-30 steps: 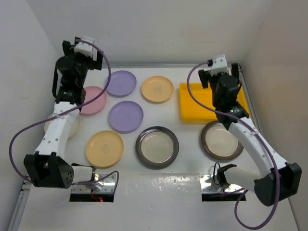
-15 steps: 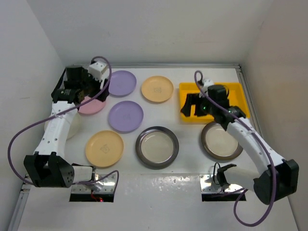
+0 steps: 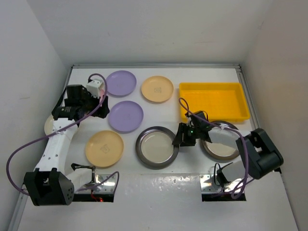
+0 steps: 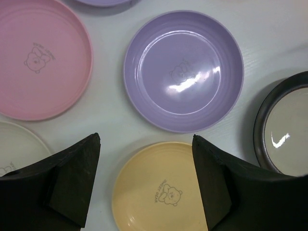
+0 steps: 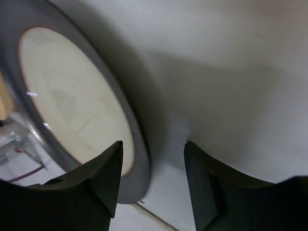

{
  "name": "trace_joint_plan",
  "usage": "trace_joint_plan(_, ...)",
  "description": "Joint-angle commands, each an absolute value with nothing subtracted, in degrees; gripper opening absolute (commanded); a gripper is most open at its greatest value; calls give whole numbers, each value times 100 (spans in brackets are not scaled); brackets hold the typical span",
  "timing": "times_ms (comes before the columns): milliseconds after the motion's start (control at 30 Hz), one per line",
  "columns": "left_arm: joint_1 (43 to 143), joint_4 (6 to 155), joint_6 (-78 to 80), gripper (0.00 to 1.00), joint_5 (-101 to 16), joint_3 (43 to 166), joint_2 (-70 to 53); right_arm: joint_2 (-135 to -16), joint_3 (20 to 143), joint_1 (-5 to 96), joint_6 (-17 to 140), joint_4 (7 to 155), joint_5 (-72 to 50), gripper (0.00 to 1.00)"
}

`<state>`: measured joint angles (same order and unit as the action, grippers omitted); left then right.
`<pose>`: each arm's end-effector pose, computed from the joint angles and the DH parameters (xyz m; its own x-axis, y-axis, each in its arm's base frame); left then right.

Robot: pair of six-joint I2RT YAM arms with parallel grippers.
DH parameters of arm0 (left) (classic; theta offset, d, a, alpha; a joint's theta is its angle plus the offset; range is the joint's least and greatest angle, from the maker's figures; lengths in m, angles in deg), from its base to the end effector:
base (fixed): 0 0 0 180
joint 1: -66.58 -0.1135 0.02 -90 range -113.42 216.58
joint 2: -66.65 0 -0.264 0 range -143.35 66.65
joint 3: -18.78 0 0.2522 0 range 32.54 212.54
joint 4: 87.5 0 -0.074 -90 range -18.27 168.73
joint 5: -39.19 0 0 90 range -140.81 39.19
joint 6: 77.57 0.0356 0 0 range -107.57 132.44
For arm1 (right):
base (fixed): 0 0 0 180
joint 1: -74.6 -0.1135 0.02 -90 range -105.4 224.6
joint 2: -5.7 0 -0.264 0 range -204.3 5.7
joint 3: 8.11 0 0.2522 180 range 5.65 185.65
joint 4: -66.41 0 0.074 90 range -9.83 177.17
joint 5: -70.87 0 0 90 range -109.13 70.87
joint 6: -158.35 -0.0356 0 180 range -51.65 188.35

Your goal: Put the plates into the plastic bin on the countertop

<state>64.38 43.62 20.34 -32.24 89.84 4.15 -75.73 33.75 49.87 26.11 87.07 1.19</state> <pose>0.2299 -0.0025 0.3155 -0.6120 0.1070 -0.7835 0.2933 0.9509 -0.0992 0.2023 0.1068 0.1207 -0.9527 0.2553 -0.1650 0.1236 0.8213 0.5569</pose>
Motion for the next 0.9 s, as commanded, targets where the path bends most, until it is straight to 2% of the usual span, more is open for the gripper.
trace_joint_plan(0,6482,4578,1833,78,-3323,8862,573,-7920,3370,4728,2352,7448,425,54)
trace_joint_plan(33,6482,4578,1832,78,-3323,8861,574,-7999,3291,4692,2335,7342,390,54)
trace_joint_plan(133,6482,4630,1780,78,-3323,8809,626,-8140,3194,4586,2273,7279,259,38)
trace_joint_plan(167,6482,4630,1719,78,-3323,8748,626,-8166,3193,4586,2273,7357,258,21)
trace_joint_plan(233,6482,4630,1718,78,-3323,8747,626,-8010,3272,4604,2387,7515,223,4)
trace_joint_plan(267,6482,4630,1718,78,-3323,8747,626,-7921,3325,4630,2439,7856,188,0)
trace_joint_plan(400,6482,4630,1718,78,-3323,8747,574,-6974,4244,4744,3098,9454,134,0)
trace_joint_plan(567,6482,4683,1718,78,-3323,8800,416,-5891,5852,5472,3038,10231,522,0)
trace_joint_plan(600,6482,4735,1718,78,-3323,8800,363,-5812,5987,6022,3003,10293,531,0)
trace_joint_plan(667,6430,4736,1718,78,-3323,8861,363,-5820,6294,6465,2871,10311,531,0)
trace_joint_plan(700,6429,4736,1718,78,-3323,8914,293,-5890,6331,7128,2836,10311,505,0)
trace_joint_plan(867,6429,4736,1849,78,-3323,8976,240,-6627,6208,8679,2563,9986,592,0)
